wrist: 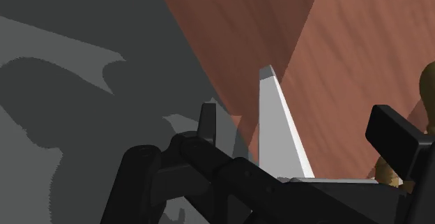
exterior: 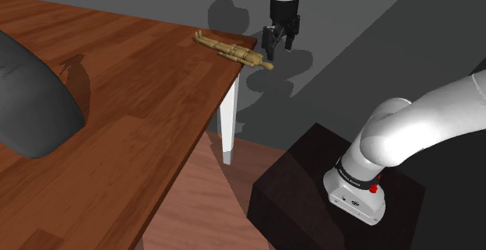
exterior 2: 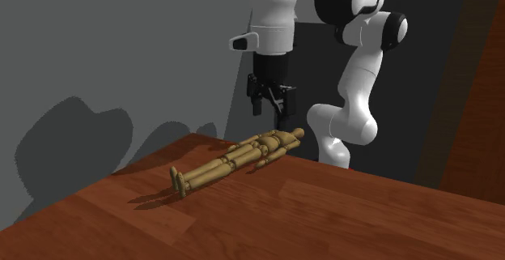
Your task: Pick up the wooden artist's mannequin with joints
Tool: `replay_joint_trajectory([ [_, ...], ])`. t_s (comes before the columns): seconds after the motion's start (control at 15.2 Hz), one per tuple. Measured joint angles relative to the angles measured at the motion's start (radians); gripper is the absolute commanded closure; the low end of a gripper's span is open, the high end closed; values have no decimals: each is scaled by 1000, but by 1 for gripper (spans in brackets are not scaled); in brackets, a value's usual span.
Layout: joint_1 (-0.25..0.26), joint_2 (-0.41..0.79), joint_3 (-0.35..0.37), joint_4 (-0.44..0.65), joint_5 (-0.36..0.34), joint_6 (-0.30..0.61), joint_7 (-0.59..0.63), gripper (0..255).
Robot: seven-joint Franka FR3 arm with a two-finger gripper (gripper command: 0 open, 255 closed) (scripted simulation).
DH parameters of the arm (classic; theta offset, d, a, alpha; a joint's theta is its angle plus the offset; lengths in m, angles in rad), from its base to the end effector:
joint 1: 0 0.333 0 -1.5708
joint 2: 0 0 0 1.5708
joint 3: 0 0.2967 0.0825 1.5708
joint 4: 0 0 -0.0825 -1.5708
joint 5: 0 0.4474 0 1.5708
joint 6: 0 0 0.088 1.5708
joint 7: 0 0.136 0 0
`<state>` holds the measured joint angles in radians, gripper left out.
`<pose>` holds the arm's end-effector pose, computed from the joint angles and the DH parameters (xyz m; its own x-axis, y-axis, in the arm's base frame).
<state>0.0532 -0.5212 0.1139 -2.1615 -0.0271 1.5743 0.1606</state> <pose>0.4488 0.0769 0.5398 0.9984 -0.0120 -0.0544 -0.0068 -0.9956 0.0934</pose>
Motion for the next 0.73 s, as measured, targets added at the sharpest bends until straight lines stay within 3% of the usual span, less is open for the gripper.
replay_joint_trajectory([
  [0.73,39,374,69,423,-1,13,4,0],
])
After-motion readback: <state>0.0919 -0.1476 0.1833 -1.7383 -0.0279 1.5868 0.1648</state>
